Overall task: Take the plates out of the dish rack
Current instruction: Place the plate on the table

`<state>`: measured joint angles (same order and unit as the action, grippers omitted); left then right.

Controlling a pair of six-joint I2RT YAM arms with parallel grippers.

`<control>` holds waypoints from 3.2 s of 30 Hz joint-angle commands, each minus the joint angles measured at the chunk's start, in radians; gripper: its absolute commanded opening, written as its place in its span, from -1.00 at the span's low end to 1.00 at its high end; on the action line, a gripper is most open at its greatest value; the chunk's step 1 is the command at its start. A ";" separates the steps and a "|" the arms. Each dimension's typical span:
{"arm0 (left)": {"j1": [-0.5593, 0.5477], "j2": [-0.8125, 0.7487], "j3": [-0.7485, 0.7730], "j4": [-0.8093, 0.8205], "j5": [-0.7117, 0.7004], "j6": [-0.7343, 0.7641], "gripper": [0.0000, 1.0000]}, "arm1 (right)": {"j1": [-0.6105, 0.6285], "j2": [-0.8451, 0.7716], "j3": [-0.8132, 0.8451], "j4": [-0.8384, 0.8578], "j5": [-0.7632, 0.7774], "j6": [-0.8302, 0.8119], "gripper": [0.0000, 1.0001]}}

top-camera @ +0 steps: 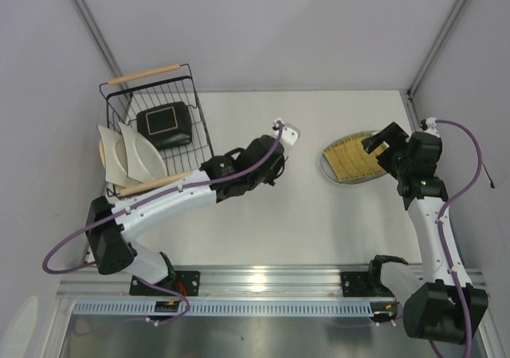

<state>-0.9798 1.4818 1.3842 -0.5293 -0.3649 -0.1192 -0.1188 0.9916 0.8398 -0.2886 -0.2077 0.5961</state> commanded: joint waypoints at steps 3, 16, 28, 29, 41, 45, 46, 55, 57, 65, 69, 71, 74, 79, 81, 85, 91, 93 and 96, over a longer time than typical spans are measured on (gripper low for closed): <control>-0.100 -0.058 -0.089 0.247 -0.193 0.024 -1.00 | -0.027 -0.086 -0.070 -0.156 0.298 0.117 0.99; -0.267 0.067 -0.206 0.324 -0.154 -0.028 -0.99 | -0.085 -0.229 -0.286 -0.204 0.303 0.246 -1.00; -0.434 0.304 -0.163 0.295 -0.315 -0.008 -1.00 | -0.085 -0.042 -0.443 0.026 0.179 0.321 -1.00; -0.438 0.314 -0.169 0.301 -0.322 -0.005 -1.00 | -0.085 -0.025 -0.452 0.049 0.166 0.324 -1.00; -0.488 0.500 -0.220 0.494 -0.365 0.098 -1.00 | -0.002 0.284 -0.355 0.359 0.125 0.410 -1.00; -0.488 0.523 -0.247 0.580 -0.364 0.118 -1.00 | 0.034 0.372 -0.295 0.402 0.168 0.429 -1.00; -0.488 0.526 -0.248 0.589 -0.362 0.116 -1.00 | 0.033 0.386 -0.276 0.411 0.169 0.436 -1.00; -0.488 0.591 -0.226 0.680 -0.325 0.220 -0.99 | 0.033 0.533 -0.137 0.437 0.206 0.424 -1.00; -0.488 0.615 -0.211 0.715 -0.315 0.257 -1.00 | 0.027 0.580 -0.096 0.440 0.206 0.400 -1.00; -0.479 0.695 -0.131 0.804 -0.263 0.384 -1.00 | -0.012 0.726 0.022 0.450 0.172 0.317 -1.00; -0.467 0.736 -0.079 0.827 -0.240 0.420 -1.00 | -0.031 0.785 0.071 0.450 0.154 0.283 -1.00; -0.462 0.748 -0.047 0.828 -0.223 0.437 -1.00 | -0.041 0.798 0.102 0.445 0.142 0.265 -1.00; -0.461 0.779 -0.002 0.830 -0.200 0.458 -0.99 | -0.058 0.823 0.140 0.434 0.116 0.248 -1.00; -0.461 0.856 0.067 0.842 -0.187 0.489 -1.00 | -0.077 0.851 0.176 0.421 0.071 0.231 -1.00; -0.461 0.883 0.081 0.844 -0.190 0.500 -1.00 | -0.082 0.857 0.179 0.417 0.059 0.228 -1.00; -0.454 0.926 0.070 0.867 -0.206 0.509 -1.00 | -0.087 0.874 0.177 0.414 0.028 0.231 -1.00; -0.442 0.879 -0.063 0.923 -0.230 0.495 -0.91 | -0.085 0.866 0.148 0.436 -0.018 0.237 -1.00; -0.441 0.833 -0.112 0.949 -0.230 0.490 -0.59 | -0.084 0.855 0.137 0.440 -0.025 0.241 -1.00; -0.439 0.790 -0.186 0.963 -0.220 0.472 -0.19 | -0.079 0.841 0.124 0.442 -0.029 0.251 -1.00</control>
<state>-1.4330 2.2784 1.2922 0.4927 -0.7216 0.5411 -0.2043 1.8591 0.9703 0.0952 -0.2092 0.8375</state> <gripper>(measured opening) 0.359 0.010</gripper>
